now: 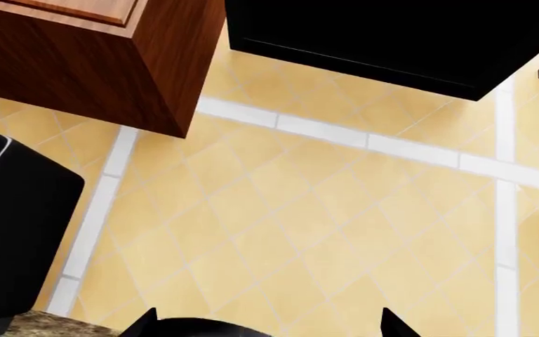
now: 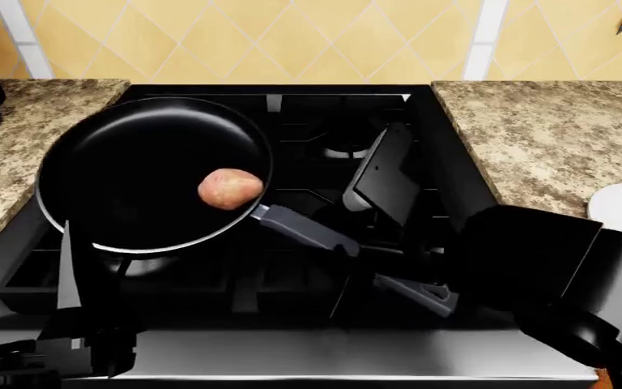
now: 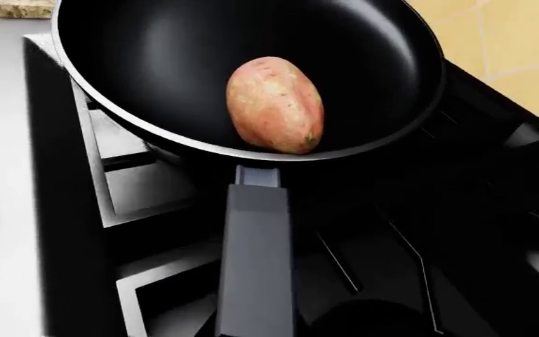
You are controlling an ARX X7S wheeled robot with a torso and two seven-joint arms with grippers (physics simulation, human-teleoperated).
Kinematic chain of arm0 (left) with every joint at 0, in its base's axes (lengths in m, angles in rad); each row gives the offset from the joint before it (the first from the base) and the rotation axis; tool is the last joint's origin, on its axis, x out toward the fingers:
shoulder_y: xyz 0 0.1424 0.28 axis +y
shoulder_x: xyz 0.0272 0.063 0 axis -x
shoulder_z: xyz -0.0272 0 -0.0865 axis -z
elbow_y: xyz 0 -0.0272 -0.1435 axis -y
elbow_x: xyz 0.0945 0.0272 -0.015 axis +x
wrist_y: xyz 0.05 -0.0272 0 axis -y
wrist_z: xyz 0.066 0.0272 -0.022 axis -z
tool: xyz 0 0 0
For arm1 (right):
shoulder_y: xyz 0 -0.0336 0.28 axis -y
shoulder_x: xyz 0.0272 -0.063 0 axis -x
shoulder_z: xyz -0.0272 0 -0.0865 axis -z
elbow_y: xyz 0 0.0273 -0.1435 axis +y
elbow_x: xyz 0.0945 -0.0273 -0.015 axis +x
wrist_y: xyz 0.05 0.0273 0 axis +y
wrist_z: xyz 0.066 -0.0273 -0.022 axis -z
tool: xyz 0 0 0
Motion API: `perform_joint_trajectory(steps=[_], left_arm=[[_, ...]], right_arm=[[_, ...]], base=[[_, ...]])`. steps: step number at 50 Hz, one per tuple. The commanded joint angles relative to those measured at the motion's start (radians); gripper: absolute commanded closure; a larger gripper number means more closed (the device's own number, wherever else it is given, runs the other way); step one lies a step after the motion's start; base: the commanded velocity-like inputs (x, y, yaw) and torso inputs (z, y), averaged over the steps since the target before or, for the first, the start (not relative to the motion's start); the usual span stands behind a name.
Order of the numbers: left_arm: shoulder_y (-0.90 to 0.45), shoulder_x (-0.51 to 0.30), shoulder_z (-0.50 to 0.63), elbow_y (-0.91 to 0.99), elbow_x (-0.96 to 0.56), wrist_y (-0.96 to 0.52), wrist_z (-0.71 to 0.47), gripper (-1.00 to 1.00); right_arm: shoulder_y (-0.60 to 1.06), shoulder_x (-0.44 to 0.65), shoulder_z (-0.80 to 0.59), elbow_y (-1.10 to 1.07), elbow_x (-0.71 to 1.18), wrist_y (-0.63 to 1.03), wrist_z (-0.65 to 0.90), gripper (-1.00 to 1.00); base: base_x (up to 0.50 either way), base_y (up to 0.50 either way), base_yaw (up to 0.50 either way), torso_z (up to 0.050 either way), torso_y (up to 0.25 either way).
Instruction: Pick up the pan and dump the vegetables in it onto the plate. Then return the pan to the stove.
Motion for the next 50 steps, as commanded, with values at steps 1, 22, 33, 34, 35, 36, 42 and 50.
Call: perform_joint_trajectory(steps=[1,22,33,34,35,36,42,50], left_arm=[[0.001,-0.004,0.005,0.001,0.002,0.003,-0.006,-1.0],[0.0,-0.007,0.025,-0.006,0.02,0.009,-0.012,-1.0],[-0.007,-0.012,0.035,-0.011,0.025,0.004,-0.016,-1.0],[-0.007,-0.012,0.036,-0.011,0.026,0.005,-0.016,-1.0],[-0.008,-0.013,0.036,-0.012,0.026,0.004,-0.016,-1.0],[-0.008,-0.013,0.036,-0.012,0.025,0.004,-0.017,-1.0],[-0.009,-0.018,0.032,-0.009,0.02,0.003,-0.022,-1.0],[-0.01,-0.018,0.039,-0.015,0.028,0.005,-0.025,-1.0]], right_arm=[[0.028,0.039,0.076,-0.046,-0.003,-0.042,0.01,1.0],[-0.014,0.255,0.247,-0.132,0.106,-0.014,0.114,1.0],[-0.132,0.391,0.346,-0.159,0.15,-0.074,0.167,1.0],[-0.144,0.402,0.356,-0.161,0.156,-0.081,0.175,1.0],[-0.154,0.412,0.364,-0.163,0.16,-0.086,0.181,1.0],[-0.165,0.422,0.373,-0.165,0.164,-0.092,0.185,1.0],[-0.224,0.483,0.421,-0.173,0.188,-0.12,0.222,1.0],[-0.344,0.555,0.482,-0.16,0.193,-0.192,0.271,1.0]], base=[[0.0,0.0,0.0,0.0,0.01],[0.0,0.0,0.0,0.0,0.0],[0.0,0.0,0.0,0.0,0.001],[0.0,0.0,0.0,0.0,0.0],[0.0,0.0,0.0,0.0,0.0],[0.0,0.0,0.0,0.0,0.0],[0.0,0.0,0.0,0.0,0.002],[0.0,0.0,0.0,0.0,0.001]])
